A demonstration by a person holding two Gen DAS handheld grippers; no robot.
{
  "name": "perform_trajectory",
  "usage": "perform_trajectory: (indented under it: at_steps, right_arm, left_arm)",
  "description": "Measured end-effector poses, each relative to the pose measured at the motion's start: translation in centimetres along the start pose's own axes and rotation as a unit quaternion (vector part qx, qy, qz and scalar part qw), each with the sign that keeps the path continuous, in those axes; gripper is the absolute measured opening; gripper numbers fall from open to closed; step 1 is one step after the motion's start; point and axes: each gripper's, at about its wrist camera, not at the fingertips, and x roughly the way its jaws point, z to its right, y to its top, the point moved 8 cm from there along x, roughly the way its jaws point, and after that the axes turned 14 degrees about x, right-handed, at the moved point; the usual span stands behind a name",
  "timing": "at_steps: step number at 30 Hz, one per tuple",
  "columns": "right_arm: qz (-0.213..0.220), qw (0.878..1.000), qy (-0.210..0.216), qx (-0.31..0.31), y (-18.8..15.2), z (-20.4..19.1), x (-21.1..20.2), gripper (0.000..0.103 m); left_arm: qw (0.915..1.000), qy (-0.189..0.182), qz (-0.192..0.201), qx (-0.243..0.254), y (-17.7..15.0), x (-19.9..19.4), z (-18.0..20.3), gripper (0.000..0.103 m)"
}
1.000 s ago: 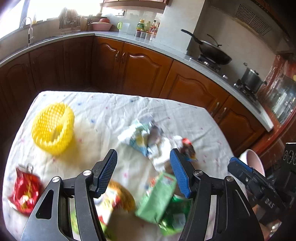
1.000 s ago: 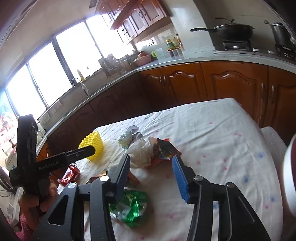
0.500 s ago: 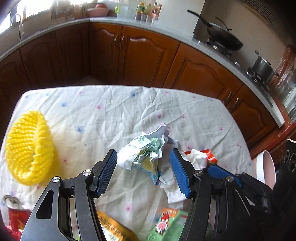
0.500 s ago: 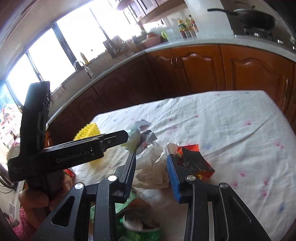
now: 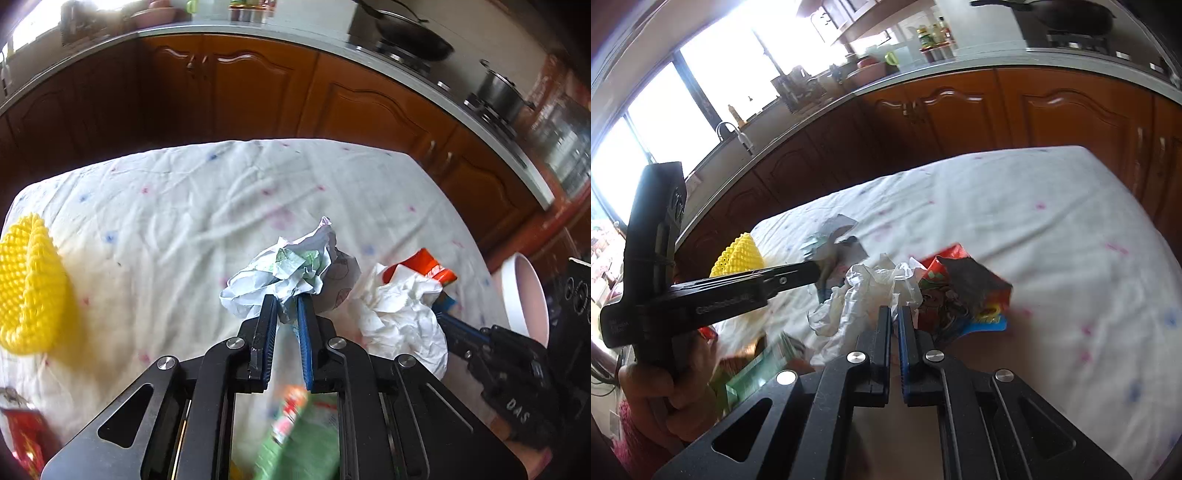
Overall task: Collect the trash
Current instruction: 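Grasp crumpled tissue with left tool while right tool grasps white tissue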
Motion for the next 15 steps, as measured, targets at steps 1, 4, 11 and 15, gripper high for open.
perform_trajectory:
  at_steps: [1, 4, 11, 15]
  right_arm:
    - [0.001, 1.000, 0.000, 0.004, -0.2, 0.5, -0.7, 0.003]
    - [0.009, 1.000, -0.003, 0.011, -0.7, 1.8, -2.6, 0.003]
    - [0.031, 0.999, -0.009, 0.023, -2.7, 4.2, -7.5, 0.003]
    - [0.047, 0.998, -0.012, 0.033, -3.8, 5.5, -10.4, 0.003]
  left_arm:
    - [1.0000, -0.006, 0.005, 0.003, 0.0, -0.5, 0.6, 0.010]
    - [0.9995, -0.017, 0.022, 0.013, 0.1, -2.3, 2.3, 0.010]
    - [0.9967, -0.054, 0.046, 0.040, -1.2, -5.4, 7.5, 0.010]
    - [0.9954, -0.070, 0.051, 0.041, -2.4, -6.3, 9.8, 0.010]
